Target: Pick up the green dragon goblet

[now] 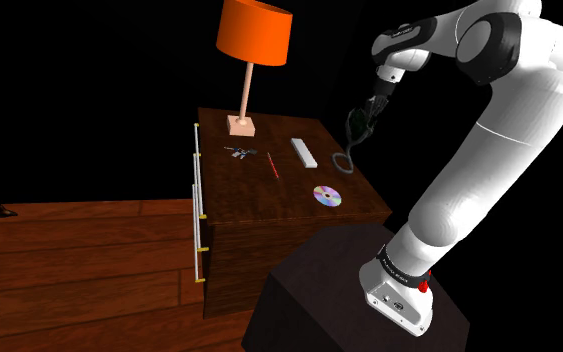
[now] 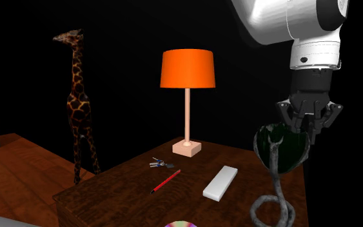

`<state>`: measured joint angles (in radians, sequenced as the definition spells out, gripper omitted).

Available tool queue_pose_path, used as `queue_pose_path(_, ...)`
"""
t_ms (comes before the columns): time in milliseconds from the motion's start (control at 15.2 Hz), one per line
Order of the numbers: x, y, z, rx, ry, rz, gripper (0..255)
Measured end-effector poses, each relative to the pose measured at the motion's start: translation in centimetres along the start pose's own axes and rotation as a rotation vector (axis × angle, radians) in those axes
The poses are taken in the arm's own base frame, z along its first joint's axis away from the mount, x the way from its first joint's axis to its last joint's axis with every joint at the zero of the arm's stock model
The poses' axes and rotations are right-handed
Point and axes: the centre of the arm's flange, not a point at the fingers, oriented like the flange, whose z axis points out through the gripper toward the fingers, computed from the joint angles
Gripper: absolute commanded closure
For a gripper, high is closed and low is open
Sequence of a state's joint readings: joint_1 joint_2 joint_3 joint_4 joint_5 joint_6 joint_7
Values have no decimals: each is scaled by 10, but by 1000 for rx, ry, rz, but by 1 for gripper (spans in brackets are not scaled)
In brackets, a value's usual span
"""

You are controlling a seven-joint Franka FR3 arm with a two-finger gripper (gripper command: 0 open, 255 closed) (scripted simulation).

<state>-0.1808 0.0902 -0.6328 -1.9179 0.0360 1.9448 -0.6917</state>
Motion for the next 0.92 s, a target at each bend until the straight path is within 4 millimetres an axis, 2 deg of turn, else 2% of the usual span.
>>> queue_pose_path(924, -3, -1, -68, 4, -7, 0, 255)
